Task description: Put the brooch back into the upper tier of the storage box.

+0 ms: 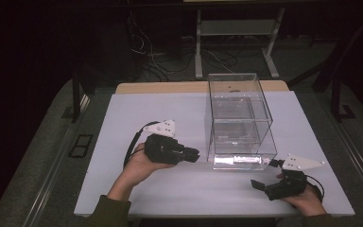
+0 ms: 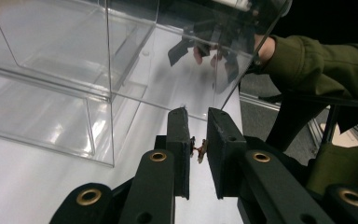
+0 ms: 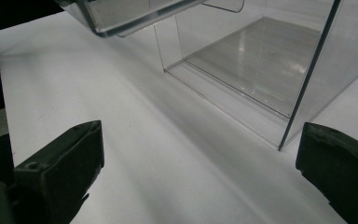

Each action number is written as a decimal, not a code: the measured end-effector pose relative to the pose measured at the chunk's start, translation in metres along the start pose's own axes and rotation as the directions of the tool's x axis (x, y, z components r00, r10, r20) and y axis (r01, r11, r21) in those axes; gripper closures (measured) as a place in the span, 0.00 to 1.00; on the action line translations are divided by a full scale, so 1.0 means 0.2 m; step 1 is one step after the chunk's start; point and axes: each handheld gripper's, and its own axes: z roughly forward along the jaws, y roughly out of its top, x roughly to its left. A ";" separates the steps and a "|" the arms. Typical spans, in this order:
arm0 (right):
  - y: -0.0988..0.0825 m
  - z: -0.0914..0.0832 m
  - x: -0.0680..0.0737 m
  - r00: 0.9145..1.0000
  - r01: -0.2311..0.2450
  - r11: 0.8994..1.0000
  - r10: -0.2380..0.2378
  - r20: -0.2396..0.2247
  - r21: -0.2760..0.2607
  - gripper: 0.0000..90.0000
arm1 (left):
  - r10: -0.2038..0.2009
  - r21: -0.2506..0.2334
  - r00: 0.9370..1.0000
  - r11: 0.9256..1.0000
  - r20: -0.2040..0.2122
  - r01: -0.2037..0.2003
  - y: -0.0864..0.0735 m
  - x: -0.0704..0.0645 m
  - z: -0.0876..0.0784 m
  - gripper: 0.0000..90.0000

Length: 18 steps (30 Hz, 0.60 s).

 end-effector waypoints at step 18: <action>0.00 0.00 0.00 1.000 -0.004 1.000 0.004 0.002 -0.004 0.01 | 0.019 -0.011 1.000 1.000 0.012 -0.019 0.11 0.00 -0.05 0.87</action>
